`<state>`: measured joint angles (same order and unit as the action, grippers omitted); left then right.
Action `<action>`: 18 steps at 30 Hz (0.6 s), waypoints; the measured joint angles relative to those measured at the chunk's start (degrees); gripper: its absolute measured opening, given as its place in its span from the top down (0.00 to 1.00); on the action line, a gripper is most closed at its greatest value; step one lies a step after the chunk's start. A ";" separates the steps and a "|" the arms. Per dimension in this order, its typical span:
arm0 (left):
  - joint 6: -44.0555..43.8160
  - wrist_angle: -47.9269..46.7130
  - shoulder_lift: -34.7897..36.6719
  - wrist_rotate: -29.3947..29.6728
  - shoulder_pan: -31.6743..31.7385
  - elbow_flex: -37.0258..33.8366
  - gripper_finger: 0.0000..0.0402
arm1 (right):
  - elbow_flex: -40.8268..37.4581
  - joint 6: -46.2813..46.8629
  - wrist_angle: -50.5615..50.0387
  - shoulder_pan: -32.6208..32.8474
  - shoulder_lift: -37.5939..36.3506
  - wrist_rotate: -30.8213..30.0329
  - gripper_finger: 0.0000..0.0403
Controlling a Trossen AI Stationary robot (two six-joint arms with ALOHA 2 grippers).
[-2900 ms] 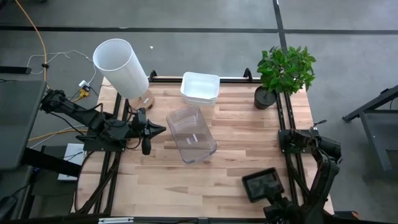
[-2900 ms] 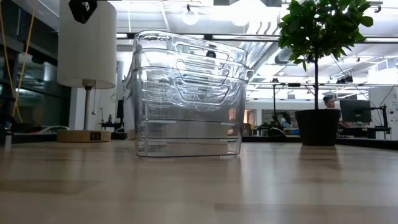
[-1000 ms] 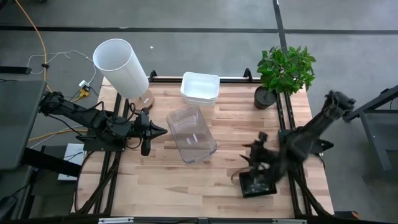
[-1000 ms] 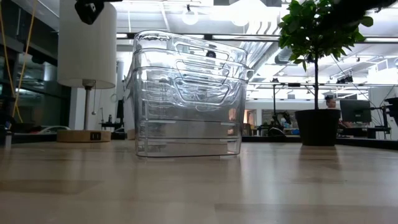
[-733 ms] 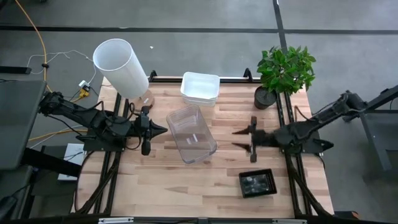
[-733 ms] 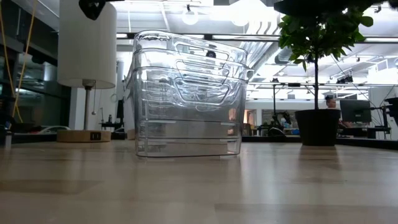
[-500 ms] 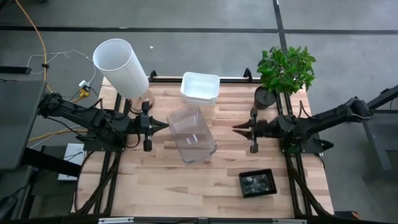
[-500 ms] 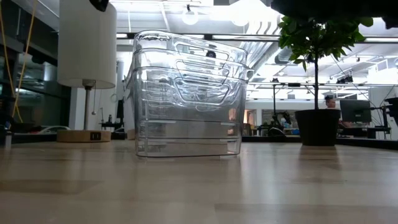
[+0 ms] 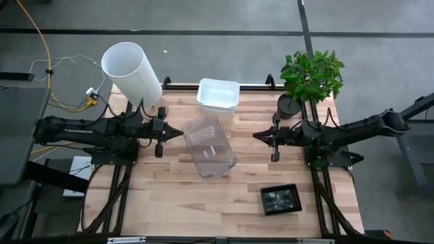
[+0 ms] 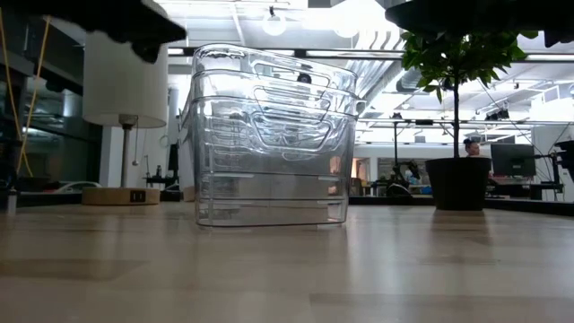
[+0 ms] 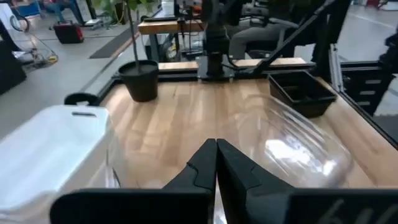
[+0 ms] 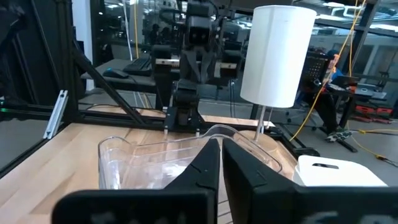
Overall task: Stack baskets by color
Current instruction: Return to Home Position
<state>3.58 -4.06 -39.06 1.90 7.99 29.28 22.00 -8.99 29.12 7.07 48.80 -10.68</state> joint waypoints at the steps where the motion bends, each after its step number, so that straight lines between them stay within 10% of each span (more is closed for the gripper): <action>1: -0.74 0.20 1.60 0.01 -0.22 -1.63 1.00 | 0.00 0.09 -0.11 0.00 0.00 0.01 0.99; 18: -7.97 7.83 28.20 10.29 -6.74 -22.40 1.00 | 0.00 5.31 -3.22 0.02 0.02 -2.82 1.00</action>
<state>-4.39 3.77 -10.86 12.19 1.25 6.88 22.00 -3.67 25.90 7.09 48.82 -13.50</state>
